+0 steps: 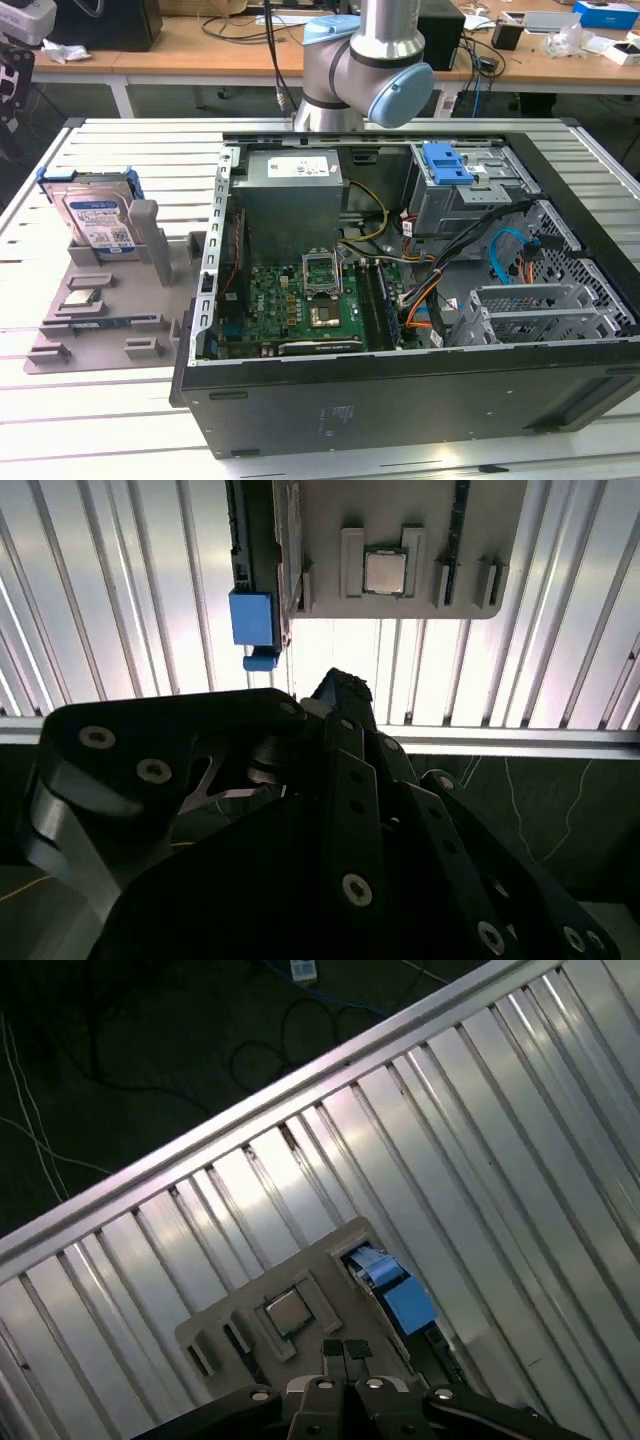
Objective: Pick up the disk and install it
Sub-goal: 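Pick up the disk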
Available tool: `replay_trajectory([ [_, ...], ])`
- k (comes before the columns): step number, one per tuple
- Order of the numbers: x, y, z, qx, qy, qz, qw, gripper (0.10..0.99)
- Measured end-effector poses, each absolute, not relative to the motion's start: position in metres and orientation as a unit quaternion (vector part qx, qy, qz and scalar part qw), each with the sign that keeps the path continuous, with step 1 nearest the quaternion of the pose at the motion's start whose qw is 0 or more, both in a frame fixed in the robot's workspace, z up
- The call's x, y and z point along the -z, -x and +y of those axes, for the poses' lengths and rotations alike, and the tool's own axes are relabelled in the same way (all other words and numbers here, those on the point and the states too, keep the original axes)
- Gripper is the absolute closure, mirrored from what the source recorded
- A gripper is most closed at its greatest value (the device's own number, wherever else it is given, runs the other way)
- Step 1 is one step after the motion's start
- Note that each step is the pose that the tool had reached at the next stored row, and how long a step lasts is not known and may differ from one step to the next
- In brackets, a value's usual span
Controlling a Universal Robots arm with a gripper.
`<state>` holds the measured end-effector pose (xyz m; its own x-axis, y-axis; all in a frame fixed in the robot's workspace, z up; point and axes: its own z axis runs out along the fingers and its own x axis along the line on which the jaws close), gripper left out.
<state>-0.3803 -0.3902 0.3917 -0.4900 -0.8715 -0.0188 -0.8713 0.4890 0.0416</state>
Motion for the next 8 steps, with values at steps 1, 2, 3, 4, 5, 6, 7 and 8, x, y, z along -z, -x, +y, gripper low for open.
replay_trajectory([
  [1, -0.3917, 0.3803, -0.3902, 0.023, -0.511, -0.859, 0.003, 0.98],
  [2, -0.3917, 0.3802, -0.3902, 0.023, -0.515, -0.857, 0.003, 0.98],
  [3, -0.3917, 0.3803, -0.3902, 0.023, -0.522, -0.852, 0.003, 0.98],
  [4, -0.3917, 0.3803, -0.3902, 0.023, -0.527, -0.85, 0.003, 0.98],
  [5, -0.3917, 0.3802, -0.3902, 0.023, -0.532, -0.847, 0.003, 0.98],
  [6, -0.3917, 0.3803, -0.3902, 0.023, -0.539, -0.842, 0.003, 0.98],
  [7, -0.3917, 0.3803, -0.3902, 0.023, -0.546, -0.837, 0.004, 0.98],
  [8, -0.3917, 0.3803, -0.3902, 0.023, -0.55, -0.835, 0.004, 0.98],
])
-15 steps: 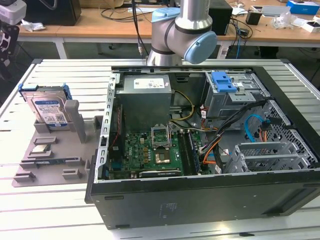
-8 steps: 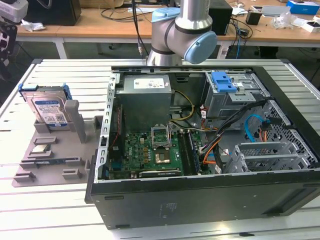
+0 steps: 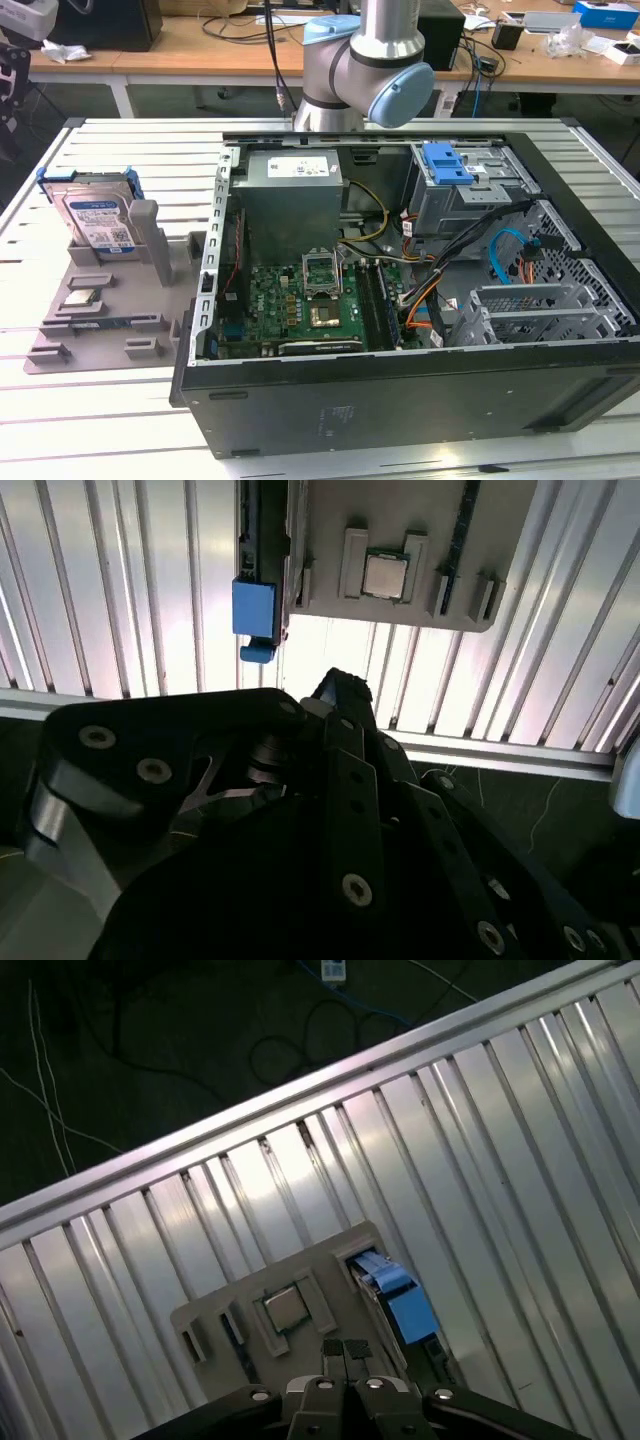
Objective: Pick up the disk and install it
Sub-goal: 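Pick up the disk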
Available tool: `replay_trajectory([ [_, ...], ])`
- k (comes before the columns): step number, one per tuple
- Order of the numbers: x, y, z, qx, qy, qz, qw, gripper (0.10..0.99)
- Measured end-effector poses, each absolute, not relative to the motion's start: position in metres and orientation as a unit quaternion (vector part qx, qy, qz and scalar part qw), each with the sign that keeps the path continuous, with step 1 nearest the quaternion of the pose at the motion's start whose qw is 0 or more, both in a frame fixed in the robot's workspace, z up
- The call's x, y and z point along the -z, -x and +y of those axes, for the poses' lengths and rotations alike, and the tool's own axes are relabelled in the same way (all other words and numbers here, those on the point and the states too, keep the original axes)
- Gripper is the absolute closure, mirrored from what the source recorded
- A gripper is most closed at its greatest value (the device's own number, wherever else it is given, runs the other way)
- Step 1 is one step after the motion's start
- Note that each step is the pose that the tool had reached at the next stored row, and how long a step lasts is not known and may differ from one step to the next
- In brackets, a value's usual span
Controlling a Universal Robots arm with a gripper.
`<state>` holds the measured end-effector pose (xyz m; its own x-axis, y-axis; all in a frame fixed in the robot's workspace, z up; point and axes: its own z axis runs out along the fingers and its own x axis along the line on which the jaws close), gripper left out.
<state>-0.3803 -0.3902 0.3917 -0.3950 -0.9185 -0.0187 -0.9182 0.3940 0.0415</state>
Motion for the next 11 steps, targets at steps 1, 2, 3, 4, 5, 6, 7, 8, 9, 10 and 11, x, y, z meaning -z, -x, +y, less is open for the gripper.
replay_trajectory([
  [1, -0.3917, 0.3802, -0.3902, 0.022, -0.558, -0.829, 0.004, 0.98],
  [2, -0.3917, 0.3803, -0.3902, 0.022, -0.564, -0.825, 0.004, 0.98],
  [3, -0.3917, 0.3803, -0.3902, 0.022, -0.571, -0.82, 0.004, 0.98],
  [4, -0.3917, 0.3803, -0.3902, 0.022, -0.578, -0.815, 0.004, 0.98],
  [5, -0.3917, 0.3803, -0.3902, 0.022, -0.583, -0.812, 0.005, 0.98],
  [6, -0.3917, 0.3803, -0.3902, 0.022, -0.587, -0.809, 0.005, 0.98],
  [7, -0.3917, 0.3802, -0.3902, 0.022, -0.591, -0.806, 0.005, 0.98],
  [8, -0.3917, 0.3803, -0.3902, 0.022, -0.595, -0.804, 0.005, 0.98],
  [9, -0.3917, 0.3802, -0.3902, 0.022, -0.602, -0.798, 0.005, 0.98],
  [10, -0.3917, 0.3803, -0.3902, 0.022, -0.609, -0.793, 0.005, 0.98],
  [11, -0.3917, 0.3802, -0.3902, 0.022, -0.616, -0.788, 0.005, 0.98],
])
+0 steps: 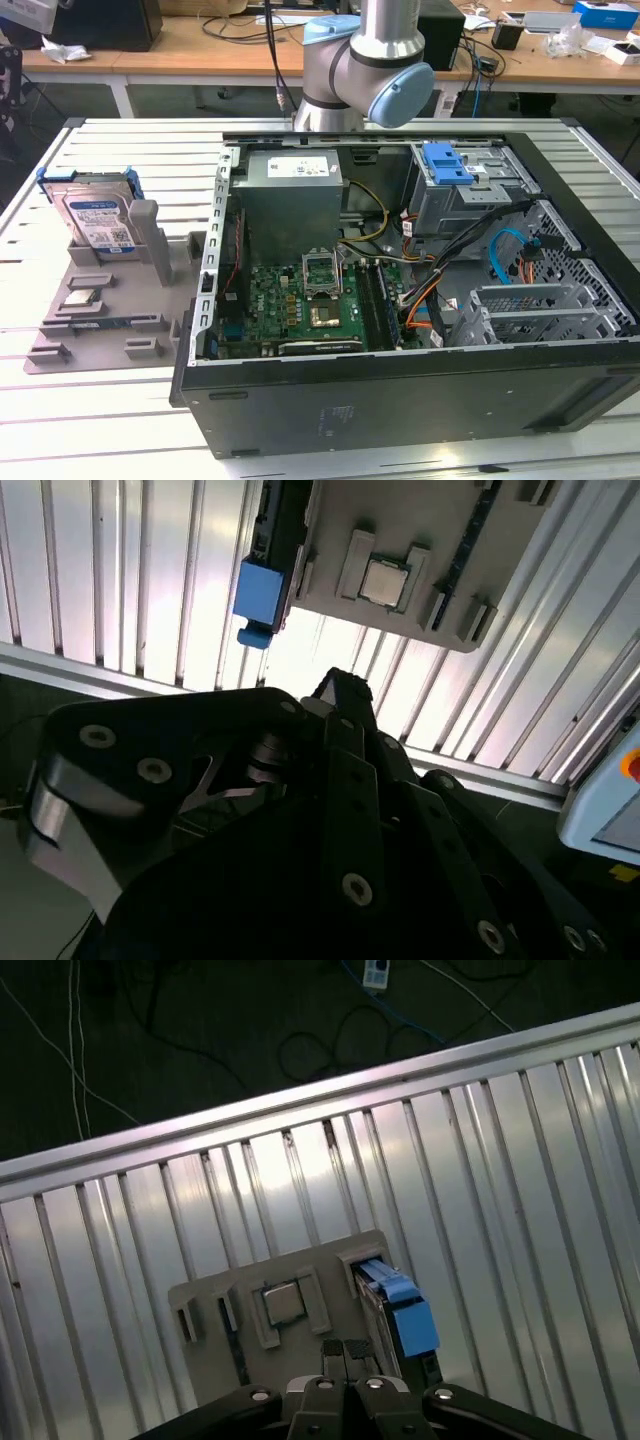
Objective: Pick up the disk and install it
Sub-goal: 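Pick up the disk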
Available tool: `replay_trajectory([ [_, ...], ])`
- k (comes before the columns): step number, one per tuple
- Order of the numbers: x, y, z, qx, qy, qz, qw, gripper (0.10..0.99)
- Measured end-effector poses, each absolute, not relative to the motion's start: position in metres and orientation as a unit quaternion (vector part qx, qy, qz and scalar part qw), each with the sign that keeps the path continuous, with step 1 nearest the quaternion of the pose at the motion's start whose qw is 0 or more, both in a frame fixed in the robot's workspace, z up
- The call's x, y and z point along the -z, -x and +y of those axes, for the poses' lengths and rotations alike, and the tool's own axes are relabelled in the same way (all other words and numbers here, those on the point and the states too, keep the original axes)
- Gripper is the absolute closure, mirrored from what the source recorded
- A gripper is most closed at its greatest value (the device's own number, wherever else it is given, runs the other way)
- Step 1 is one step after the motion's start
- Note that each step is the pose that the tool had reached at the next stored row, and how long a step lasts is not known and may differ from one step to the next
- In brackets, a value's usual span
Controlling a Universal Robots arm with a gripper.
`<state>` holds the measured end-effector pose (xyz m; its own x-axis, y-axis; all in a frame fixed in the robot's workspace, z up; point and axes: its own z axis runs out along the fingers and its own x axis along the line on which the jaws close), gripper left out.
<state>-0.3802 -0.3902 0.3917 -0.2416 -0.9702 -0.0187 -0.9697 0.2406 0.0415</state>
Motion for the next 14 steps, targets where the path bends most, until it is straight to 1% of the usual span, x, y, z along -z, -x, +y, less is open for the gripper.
replay_trajectory([
  [5, -0.3917, 0.3802, -0.3902, 0.022, -0.645, -0.764, 0.006, 0.98],
  [11, -0.3917, 0.3803, -0.3902, 0.022, -0.647, -0.762, 0.006, 0.98],
  [14, -0.3917, 0.3803, -0.3902, 0.022, -0.648, -0.762, 0.006, 0.792],
])
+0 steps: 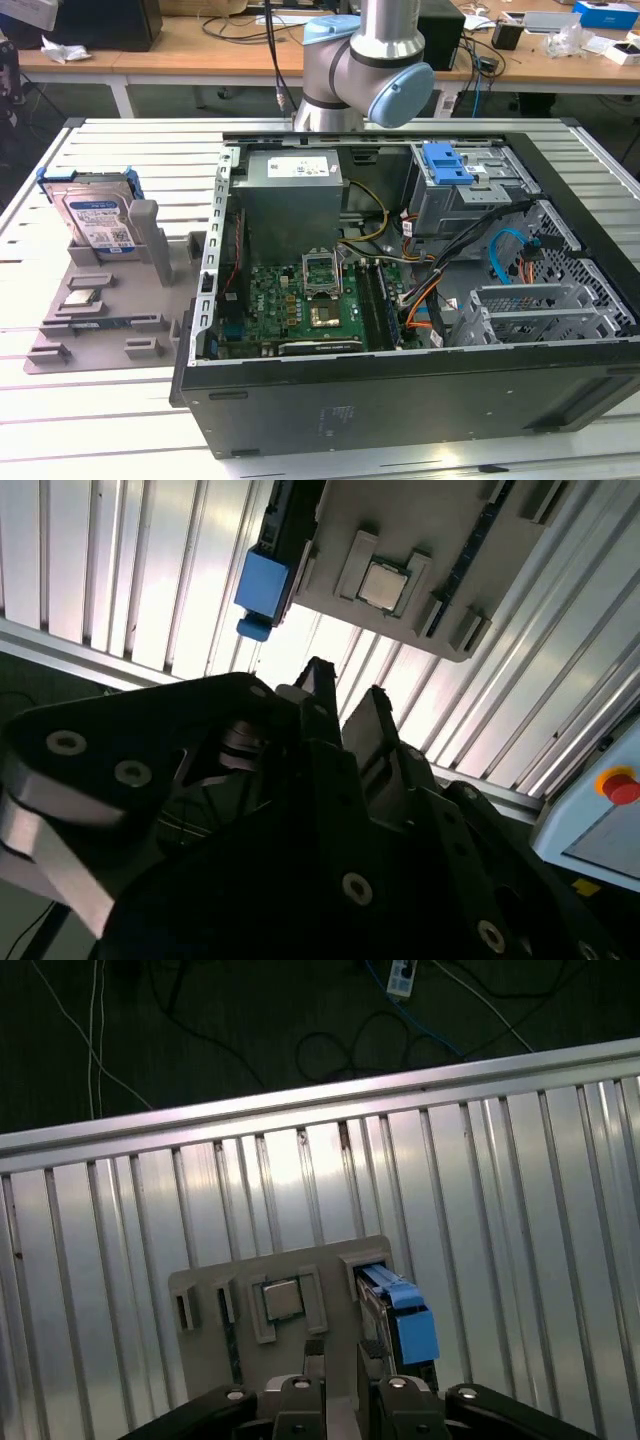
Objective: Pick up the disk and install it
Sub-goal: 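Pick up the disk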
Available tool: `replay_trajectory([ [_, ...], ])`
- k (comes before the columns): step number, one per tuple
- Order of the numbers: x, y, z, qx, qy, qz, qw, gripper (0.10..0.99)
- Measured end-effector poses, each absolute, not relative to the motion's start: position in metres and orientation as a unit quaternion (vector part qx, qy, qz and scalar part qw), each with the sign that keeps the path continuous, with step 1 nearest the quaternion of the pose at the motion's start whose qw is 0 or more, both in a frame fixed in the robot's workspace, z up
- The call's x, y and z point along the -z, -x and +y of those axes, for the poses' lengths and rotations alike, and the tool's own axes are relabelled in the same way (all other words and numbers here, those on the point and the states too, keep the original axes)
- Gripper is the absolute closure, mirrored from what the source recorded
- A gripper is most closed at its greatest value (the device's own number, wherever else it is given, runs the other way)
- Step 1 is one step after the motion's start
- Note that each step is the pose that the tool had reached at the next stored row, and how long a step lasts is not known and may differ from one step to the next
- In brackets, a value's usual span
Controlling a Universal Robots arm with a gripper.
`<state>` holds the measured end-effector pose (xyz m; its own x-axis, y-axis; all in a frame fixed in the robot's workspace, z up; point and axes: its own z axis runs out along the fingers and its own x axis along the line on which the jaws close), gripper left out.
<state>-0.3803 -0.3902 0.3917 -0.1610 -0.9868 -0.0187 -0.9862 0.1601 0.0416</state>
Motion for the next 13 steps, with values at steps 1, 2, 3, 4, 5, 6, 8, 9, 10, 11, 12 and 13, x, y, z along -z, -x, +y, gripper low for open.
replay_trajectory([
  [1, -0.3917, 0.3802, -0.3902, 0.022, -0.648, -0.761, 0.006, 0.792],
  [2, -0.3917, 0.3803, -0.3902, 0.022, -0.648, -0.761, 0.006, 0.729],
  [3, -0.3917, 0.3803, -0.3902, 0.022, -0.648, -0.761, 0.006, 0.671],
  [4, -0.3917, 0.3802, -0.3902, 0.022, -0.648, -0.761, 0.006, 0.612],
  [5, -0.3917, 0.3802, -0.3902, 0.022, -0.648, -0.761, 0.006, 0.549],
  [6, -0.3917, 0.3802, -0.3902, 0.022, -0.648, -0.761, 0.006, 0.549],
  [8, -0.3917, 0.3803, -0.3902, 0.022, -0.649, -0.761, 0.006, 0.486],
  [9, -0.3916, 0.3802, -0.3899, 0.022, -0.649, -0.761, 0.006, 0.486],
  [10, -0.3917, 0.3802, -0.3891, 0.022, -0.649, -0.761, 0.006, 0.486],
  [11, -0.3917, 0.3799, -0.3879, 0.022, -0.649, -0.761, 0.006, 0.486],
  [12, -0.3917, 0.3795, -0.3865, 0.022, -0.649, -0.761, 0.006, 0.486],
  [13, -0.3917, 0.379, -0.384, 0.022, -0.649, -0.76, 0.006, 0.486],
])
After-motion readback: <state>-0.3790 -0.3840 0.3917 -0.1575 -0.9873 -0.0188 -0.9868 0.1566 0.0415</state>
